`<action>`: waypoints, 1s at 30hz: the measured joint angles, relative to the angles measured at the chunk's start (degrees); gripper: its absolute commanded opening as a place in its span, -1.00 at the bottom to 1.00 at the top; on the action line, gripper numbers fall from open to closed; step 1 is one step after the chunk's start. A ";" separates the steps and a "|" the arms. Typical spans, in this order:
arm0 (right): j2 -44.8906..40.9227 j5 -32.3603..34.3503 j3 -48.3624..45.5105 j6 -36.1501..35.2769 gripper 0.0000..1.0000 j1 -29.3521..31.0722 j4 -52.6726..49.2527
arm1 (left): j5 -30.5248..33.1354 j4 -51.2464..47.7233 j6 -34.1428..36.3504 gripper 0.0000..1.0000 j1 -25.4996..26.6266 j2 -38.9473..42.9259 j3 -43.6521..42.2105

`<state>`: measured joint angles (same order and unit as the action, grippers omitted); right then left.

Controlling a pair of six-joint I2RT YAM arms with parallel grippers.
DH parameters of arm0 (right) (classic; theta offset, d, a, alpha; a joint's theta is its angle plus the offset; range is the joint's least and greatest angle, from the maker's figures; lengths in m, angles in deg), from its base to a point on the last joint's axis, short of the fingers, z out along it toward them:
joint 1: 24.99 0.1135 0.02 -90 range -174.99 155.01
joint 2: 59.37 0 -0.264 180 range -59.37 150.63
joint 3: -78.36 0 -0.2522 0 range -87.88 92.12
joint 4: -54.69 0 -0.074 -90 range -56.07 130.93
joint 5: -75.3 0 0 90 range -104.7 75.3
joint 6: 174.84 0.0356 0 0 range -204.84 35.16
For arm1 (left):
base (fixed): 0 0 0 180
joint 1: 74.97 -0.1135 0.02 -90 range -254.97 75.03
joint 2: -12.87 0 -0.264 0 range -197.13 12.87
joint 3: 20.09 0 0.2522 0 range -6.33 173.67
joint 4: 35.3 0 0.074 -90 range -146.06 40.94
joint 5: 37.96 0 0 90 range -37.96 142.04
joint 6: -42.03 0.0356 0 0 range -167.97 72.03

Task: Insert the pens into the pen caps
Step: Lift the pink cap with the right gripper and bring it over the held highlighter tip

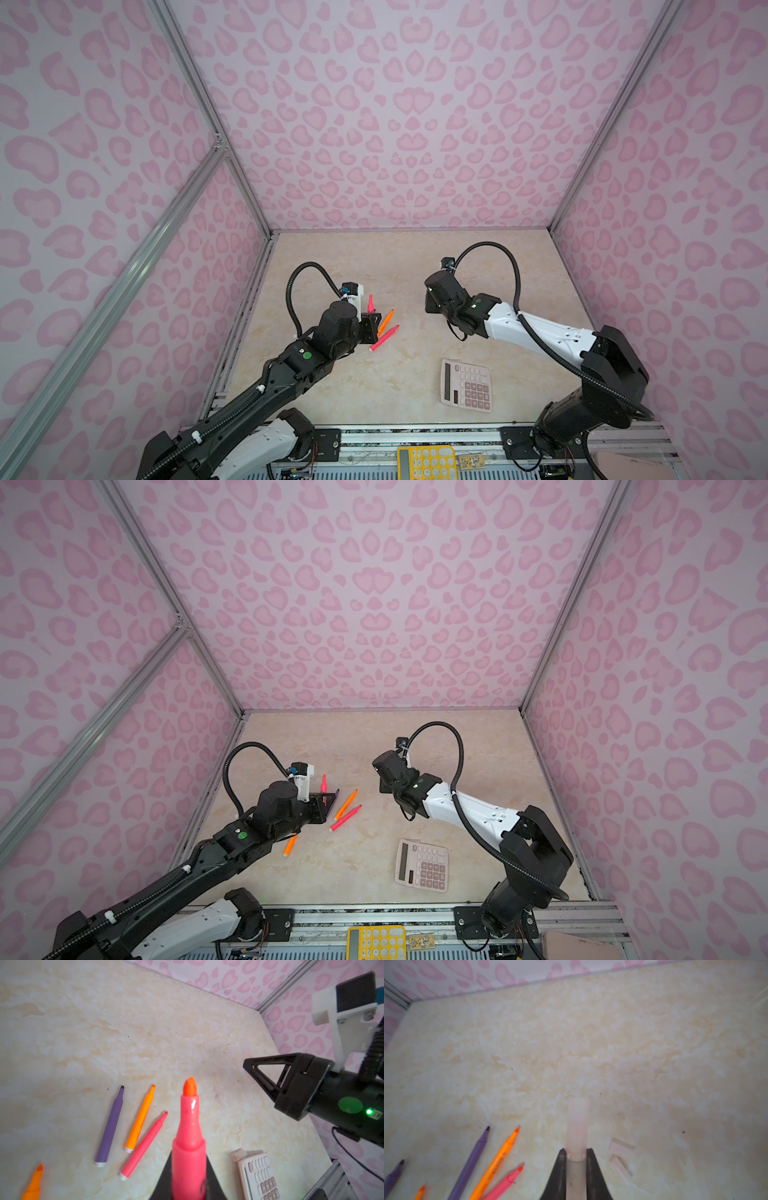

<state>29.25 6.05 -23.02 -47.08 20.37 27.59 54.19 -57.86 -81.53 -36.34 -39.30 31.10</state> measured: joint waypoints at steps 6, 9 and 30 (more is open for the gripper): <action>-6.29 -0.17 -2.82 0.11 -1.00 -2.19 12.02 | -2.78 6.80 5.01 -0.93 0.37 3.65 -3.72; -8.85 -2.29 -9.66 0.15 -1.00 -2.95 19.47 | -4.55 9.84 7.21 -0.93 0.44 3.48 -6.23; -12.22 -19.65 -14.10 0.20 -1.00 -9.81 28.85 | -16.41 24.37 9.62 -0.92 3.13 -22.49 4.42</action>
<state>17.03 -13.60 -37.12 -46.88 10.56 56.44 37.78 -33.49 -71.91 -33.21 -61.79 35.52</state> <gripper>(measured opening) 0.137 0.178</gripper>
